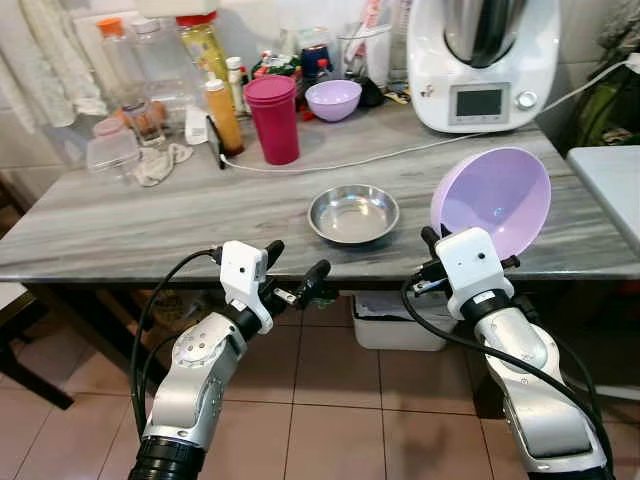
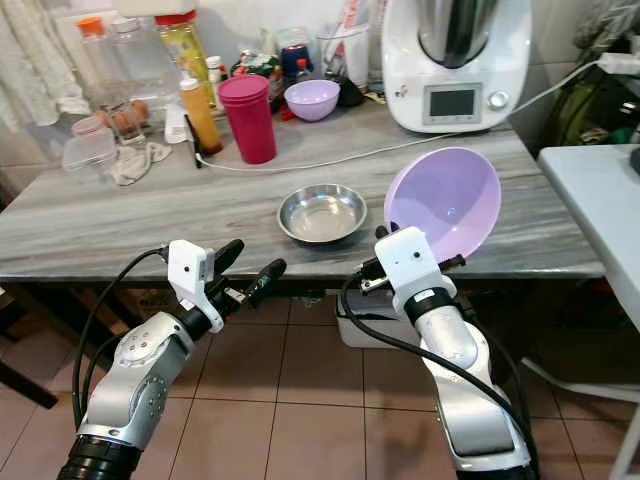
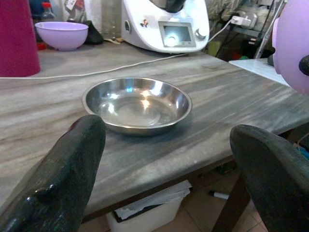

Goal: Setting the table

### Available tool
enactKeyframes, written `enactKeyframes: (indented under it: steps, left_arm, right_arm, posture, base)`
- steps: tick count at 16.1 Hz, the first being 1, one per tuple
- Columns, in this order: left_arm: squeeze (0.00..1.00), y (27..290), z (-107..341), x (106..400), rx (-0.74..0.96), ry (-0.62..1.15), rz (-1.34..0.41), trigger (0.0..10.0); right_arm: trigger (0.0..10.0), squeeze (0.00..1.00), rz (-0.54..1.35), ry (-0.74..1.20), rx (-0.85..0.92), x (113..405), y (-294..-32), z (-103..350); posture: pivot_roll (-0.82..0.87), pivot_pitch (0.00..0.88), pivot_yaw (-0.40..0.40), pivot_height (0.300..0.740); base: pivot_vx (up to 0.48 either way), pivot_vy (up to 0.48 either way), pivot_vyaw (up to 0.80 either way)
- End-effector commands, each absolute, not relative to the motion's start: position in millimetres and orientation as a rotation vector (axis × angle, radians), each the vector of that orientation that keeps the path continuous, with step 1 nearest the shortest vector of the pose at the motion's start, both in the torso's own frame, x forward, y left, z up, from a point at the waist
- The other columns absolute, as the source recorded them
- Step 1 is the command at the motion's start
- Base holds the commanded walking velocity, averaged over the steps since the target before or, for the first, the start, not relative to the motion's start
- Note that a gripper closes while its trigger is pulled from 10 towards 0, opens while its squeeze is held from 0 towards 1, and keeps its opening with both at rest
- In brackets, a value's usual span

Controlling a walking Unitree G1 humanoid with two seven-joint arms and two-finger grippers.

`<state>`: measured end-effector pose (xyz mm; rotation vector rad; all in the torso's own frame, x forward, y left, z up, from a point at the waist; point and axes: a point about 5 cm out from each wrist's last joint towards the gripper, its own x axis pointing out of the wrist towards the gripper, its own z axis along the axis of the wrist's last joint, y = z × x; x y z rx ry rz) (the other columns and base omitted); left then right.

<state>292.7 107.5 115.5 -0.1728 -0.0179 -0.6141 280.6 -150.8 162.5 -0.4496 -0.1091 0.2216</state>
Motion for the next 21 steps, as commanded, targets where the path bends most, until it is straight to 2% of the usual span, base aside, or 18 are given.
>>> enactKeyframes:
  steps: [1, 15, 21]
  left_arm:
    - [0.00, 111.0, 117.6, 291.7, -0.158, -0.023, -0.599, 10.0]
    - [0.00, 114.0, 117.3, 294.7, -0.166, 0.009, -0.571, 10.0]
    - [0.00, 114.5, 117.1, 294.8, -0.156, 0.007, -0.578, 10.0]
  right_arm:
    - [10.0, 0.00, 0.221, -0.136, -0.444, 282.1, -147.6, 167.7]
    - [10.0, 0.00, 0.215, -0.130, -0.425, 282.4, -146.1, 164.9]
    - [10.0, 0.00, 0.213, -0.131, -0.428, 281.9, -146.9, 164.9]
  posture:
    - [-0.29, 0.000, 0.122, 0.740]
    - [-0.28, 0.000, 0.133, 0.740]
    - [-0.29, 0.000, 0.133, 0.740]
  base:
    - [0.000, 0.000, 0.00]
    - [0.000, 0.000, 0.00]
    - [0.000, 0.362, 0.00]
